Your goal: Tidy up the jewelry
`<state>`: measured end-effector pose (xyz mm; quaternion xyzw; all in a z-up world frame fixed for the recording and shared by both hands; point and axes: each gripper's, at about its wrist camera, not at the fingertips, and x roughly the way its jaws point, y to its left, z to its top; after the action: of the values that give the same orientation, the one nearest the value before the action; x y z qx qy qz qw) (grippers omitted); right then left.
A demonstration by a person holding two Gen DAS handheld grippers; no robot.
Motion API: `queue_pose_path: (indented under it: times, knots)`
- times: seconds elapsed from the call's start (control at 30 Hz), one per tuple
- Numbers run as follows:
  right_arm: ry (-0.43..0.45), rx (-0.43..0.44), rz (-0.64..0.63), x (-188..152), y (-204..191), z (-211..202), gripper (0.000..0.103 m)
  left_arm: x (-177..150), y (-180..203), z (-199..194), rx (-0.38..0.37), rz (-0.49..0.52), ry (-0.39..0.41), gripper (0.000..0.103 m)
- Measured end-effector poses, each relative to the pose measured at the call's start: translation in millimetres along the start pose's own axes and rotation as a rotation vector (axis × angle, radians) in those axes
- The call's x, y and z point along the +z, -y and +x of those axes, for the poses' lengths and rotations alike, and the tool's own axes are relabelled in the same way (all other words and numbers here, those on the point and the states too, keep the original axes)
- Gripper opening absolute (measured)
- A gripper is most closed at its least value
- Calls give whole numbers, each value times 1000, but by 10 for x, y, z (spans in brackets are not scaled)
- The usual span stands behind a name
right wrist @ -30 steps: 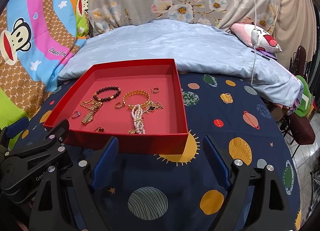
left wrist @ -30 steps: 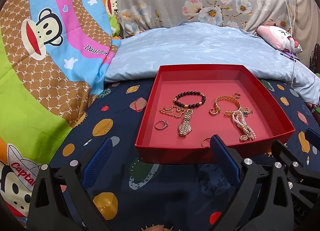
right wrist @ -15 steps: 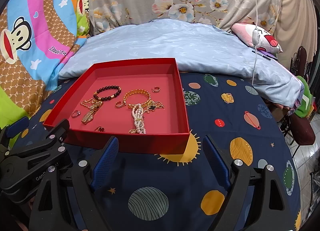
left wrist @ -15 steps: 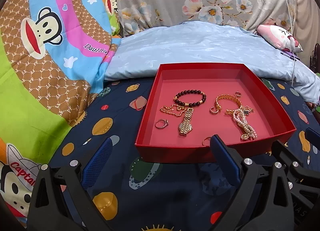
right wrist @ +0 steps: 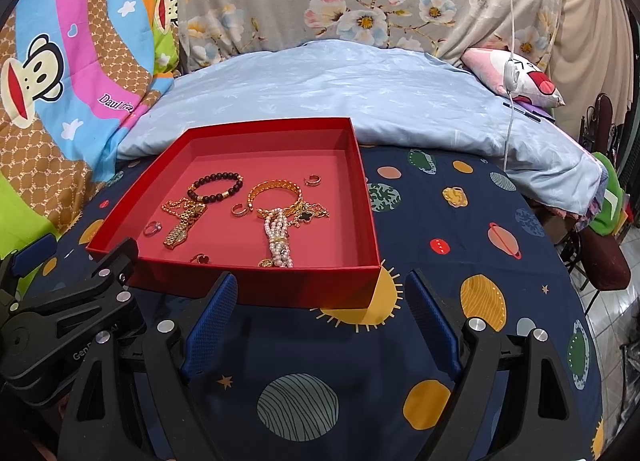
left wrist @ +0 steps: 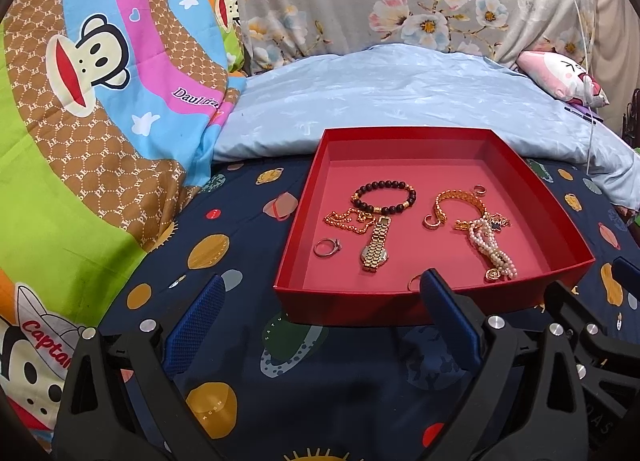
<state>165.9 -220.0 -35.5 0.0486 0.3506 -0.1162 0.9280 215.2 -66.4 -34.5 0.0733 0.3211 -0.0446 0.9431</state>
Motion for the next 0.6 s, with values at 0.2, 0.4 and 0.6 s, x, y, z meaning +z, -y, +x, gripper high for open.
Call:
queue_pose_path:
  times: [0.2, 0.4, 0.6]
  knots:
    - [0, 1, 0, 0, 0, 0, 84, -2, 2, 2, -1, 0, -1, 96]
    - [0, 1, 1, 0, -2, 1, 84, -1, 2, 2, 2, 1, 2, 96]
    - [0, -1, -1, -1, -3, 0, 84, -6, 4, 2, 6, 0, 1, 96]
